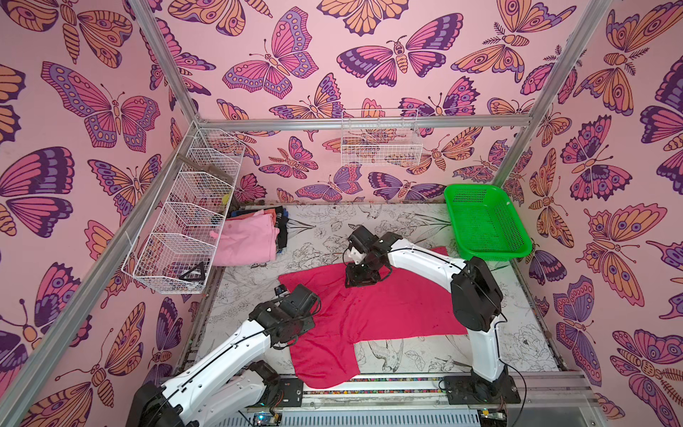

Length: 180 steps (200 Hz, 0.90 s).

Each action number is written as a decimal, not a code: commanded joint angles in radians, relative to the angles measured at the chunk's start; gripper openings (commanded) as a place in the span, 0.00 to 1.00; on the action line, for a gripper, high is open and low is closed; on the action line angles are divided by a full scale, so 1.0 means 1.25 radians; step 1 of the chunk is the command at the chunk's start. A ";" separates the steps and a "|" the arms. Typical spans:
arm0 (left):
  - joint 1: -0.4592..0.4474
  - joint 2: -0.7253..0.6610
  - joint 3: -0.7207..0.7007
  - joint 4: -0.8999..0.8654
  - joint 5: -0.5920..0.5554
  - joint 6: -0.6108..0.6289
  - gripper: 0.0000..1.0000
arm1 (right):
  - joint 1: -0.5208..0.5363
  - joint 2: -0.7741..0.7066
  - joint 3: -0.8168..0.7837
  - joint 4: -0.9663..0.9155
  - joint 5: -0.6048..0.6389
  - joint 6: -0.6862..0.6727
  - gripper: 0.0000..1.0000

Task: Fold and stack t-shirts
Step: Fold the T-shirt.

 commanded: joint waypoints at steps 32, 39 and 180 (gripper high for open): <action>-0.006 0.014 -0.001 -0.011 -0.025 -0.005 0.00 | 0.036 0.053 0.035 -0.020 -0.011 0.027 0.39; -0.006 0.015 0.000 -0.009 -0.025 -0.005 0.00 | 0.039 0.055 0.034 -0.022 -0.006 0.028 0.38; -0.009 0.029 0.010 -0.003 -0.027 -0.002 0.00 | 0.042 0.113 0.022 0.008 -0.035 0.041 0.35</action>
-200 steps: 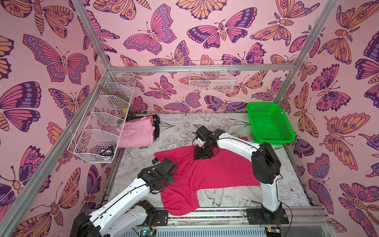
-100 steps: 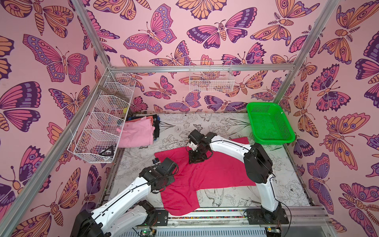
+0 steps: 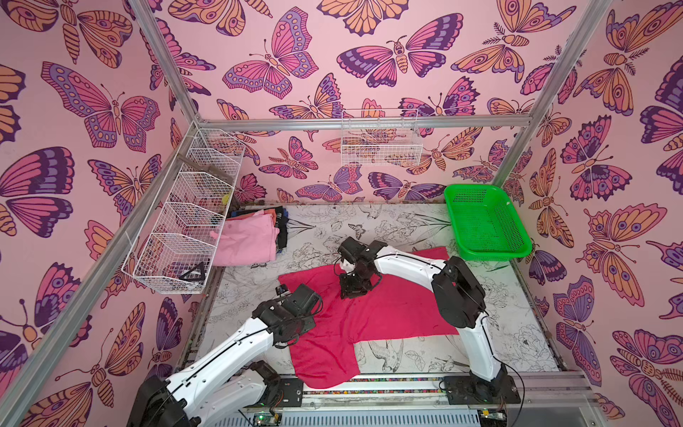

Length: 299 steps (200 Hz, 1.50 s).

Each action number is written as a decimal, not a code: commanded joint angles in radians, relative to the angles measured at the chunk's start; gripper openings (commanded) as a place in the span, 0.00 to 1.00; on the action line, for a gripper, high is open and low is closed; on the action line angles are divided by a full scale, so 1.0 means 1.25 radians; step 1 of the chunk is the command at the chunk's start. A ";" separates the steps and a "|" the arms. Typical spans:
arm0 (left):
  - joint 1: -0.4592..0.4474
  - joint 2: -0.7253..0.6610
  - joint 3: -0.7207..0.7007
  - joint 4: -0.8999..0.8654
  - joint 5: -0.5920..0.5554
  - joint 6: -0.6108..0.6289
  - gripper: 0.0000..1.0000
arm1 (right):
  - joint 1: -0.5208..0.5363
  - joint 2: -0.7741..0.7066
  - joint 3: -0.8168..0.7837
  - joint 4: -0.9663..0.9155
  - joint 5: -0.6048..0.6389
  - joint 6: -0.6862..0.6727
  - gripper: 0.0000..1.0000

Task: Fold and stack t-shirts
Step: Fold the T-shirt.

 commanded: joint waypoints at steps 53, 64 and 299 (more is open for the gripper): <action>-0.005 0.006 0.013 -0.008 -0.016 0.000 0.00 | 0.003 0.038 0.010 0.010 -0.021 0.010 0.35; -0.004 0.007 0.014 -0.009 -0.015 0.000 0.00 | 0.004 0.041 0.012 0.011 -0.021 0.010 0.35; -0.005 0.011 0.020 -0.004 -0.015 0.007 0.00 | 0.004 0.061 0.058 -0.014 -0.026 0.009 0.00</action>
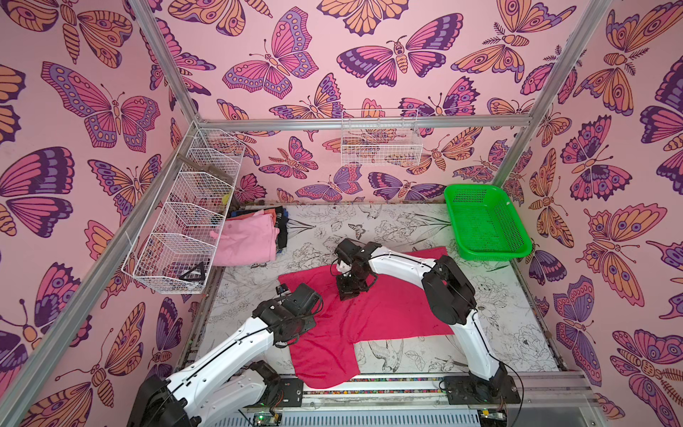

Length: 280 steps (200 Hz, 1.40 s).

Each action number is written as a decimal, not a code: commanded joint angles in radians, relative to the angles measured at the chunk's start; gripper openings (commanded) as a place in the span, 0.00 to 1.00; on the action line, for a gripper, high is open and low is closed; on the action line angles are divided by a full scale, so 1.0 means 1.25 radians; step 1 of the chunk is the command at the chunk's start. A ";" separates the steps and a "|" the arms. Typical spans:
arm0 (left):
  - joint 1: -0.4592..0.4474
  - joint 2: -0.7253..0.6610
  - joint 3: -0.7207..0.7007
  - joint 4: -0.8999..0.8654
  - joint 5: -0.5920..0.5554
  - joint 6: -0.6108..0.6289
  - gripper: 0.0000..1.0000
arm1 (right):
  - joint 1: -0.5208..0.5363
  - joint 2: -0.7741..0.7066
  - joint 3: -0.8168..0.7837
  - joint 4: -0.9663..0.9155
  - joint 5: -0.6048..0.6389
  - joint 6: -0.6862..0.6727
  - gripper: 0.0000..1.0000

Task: Fold and stack t-shirts
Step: Fold the T-shirt.

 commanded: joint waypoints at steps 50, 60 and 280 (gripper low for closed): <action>-0.005 0.009 0.018 -0.008 -0.007 0.012 0.00 | 0.010 -0.101 -0.065 -0.002 0.029 0.028 0.00; -0.005 0.011 0.017 -0.008 -0.007 0.011 0.00 | 0.013 -0.119 -0.082 0.000 0.034 0.033 0.00; -0.017 -0.020 0.008 -0.009 0.035 -0.027 0.05 | 0.049 -0.216 -0.202 -0.004 0.066 0.065 0.05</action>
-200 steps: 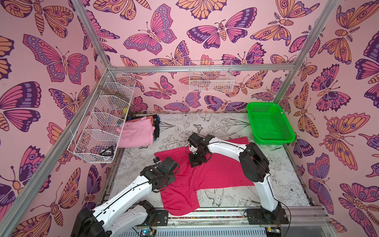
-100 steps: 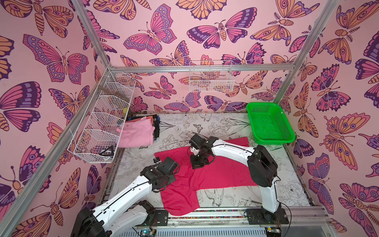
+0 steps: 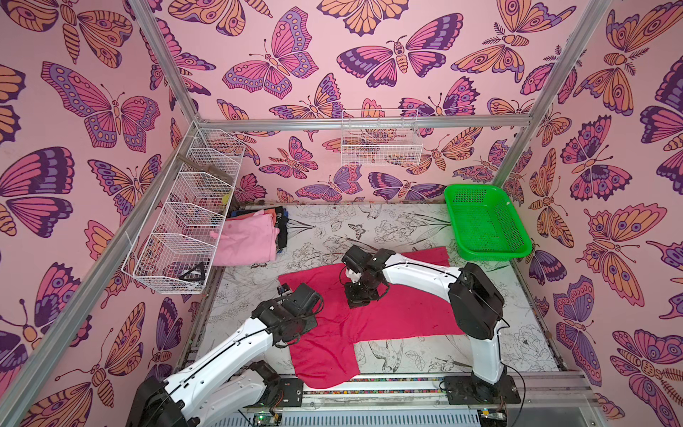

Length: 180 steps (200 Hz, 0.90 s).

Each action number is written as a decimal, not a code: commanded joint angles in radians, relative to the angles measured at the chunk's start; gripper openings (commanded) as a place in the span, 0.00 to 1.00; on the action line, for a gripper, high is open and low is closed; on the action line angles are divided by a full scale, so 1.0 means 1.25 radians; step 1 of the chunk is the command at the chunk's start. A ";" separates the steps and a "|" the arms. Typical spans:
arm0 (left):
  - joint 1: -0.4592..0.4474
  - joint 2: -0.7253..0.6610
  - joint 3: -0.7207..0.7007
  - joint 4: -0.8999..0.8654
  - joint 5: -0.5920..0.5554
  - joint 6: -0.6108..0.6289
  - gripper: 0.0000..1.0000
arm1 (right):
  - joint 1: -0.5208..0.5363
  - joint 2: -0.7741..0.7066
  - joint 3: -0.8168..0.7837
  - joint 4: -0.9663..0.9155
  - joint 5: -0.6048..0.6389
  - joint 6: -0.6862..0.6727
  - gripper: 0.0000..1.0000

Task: Fold and stack t-shirts
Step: Fold the T-shirt.

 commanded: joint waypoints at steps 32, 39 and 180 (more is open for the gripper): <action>-0.005 -0.016 0.000 -0.009 0.017 -0.013 0.13 | 0.011 -0.027 -0.008 -0.031 0.024 0.001 0.18; -0.006 -0.018 0.000 -0.009 0.019 -0.013 0.15 | 0.011 -0.031 -0.007 -0.034 0.026 0.002 0.20; 0.155 0.232 0.217 0.128 -0.139 0.192 0.38 | -0.191 -0.069 0.178 -0.307 0.565 -0.073 0.44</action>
